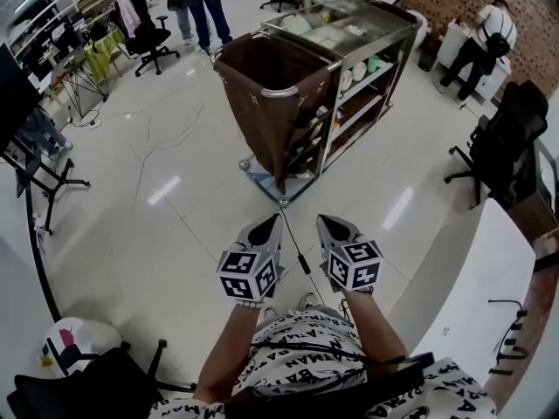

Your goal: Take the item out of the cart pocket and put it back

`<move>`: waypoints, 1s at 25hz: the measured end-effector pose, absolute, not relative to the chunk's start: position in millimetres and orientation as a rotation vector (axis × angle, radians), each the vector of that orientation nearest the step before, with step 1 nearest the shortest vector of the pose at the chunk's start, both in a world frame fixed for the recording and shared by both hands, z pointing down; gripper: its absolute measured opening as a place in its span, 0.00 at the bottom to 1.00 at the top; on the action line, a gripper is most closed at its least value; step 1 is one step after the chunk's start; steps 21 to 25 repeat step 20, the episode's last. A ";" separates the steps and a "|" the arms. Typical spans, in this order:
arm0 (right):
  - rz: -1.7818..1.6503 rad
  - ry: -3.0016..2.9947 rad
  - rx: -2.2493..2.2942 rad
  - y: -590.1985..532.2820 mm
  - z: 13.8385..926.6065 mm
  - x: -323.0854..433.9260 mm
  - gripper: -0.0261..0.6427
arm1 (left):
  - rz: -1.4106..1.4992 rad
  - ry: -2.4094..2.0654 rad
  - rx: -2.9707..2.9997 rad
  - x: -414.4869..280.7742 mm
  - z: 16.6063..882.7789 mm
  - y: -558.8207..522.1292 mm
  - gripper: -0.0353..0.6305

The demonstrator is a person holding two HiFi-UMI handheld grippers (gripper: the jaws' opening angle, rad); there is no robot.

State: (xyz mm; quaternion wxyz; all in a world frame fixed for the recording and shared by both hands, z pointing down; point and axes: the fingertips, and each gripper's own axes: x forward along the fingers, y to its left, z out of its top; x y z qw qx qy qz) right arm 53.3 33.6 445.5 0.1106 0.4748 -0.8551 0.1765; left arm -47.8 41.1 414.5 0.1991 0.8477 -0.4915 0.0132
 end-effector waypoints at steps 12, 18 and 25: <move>0.553 -2.507 1.395 32.2 451.2 64.2 0.05 | 0.043 -1.346 2.354 -32.7 419.0 42.5 0.05; 0.533 -2.518 1.407 24.1 445.4 64.9 0.05 | 0.034 -1.347 2.367 -31.9 413.8 34.0 0.05; 0.534 -2.516 1.413 22.5 445.9 66.6 0.05 | 0.033 -1.344 2.367 -31.0 415.0 32.7 0.05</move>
